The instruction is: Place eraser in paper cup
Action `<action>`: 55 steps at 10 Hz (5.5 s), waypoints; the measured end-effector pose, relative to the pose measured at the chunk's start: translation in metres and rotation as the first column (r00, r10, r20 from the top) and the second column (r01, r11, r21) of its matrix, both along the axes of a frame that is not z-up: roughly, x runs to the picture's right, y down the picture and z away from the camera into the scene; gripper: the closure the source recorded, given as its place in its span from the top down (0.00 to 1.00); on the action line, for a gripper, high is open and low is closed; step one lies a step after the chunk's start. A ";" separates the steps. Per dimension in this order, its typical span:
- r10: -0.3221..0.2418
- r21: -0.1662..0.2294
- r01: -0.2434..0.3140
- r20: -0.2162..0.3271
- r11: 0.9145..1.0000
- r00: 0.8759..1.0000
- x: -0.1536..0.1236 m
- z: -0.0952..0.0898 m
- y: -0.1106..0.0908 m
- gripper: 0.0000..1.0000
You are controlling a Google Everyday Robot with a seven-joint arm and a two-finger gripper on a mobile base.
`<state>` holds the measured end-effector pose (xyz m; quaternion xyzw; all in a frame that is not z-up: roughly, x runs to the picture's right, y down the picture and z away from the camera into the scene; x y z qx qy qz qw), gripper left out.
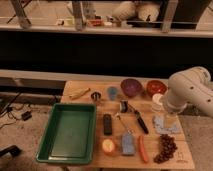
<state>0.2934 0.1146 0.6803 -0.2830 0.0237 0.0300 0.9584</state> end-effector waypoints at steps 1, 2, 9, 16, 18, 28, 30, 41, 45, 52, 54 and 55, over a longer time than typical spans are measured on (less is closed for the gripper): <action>0.000 0.000 0.000 0.000 1.000 1.000 0.000 0.000 0.000 0.80; 0.000 0.000 0.000 0.000 1.000 1.000 0.000 0.000 0.000 0.80; 0.000 0.000 0.000 0.000 1.000 1.000 0.000 0.000 0.000 0.80; 0.000 0.000 0.000 0.000 1.000 1.000 0.000 0.000 0.000 0.80; 0.000 0.000 0.000 0.000 1.000 1.000 0.000 0.000 0.000 0.80; 0.188 0.002 -0.188 0.000 0.982 0.982 -0.024 0.028 -0.019 0.80; 0.282 -0.062 -0.280 0.041 0.958 0.958 -0.024 0.034 -0.020 0.80; 0.384 -0.174 -0.364 0.099 0.915 0.918 -0.032 0.048 -0.009 0.80; 0.361 -0.230 -0.331 0.102 0.915 0.927 -0.051 0.034 0.037 0.80; 0.249 -0.195 -0.197 0.293 0.961 0.923 -0.116 0.046 0.047 0.80; 0.245 -0.198 -0.191 0.302 0.961 0.921 -0.124 0.053 0.052 0.80; 0.254 -0.203 -0.200 0.294 0.959 0.922 -0.127 0.058 0.058 0.80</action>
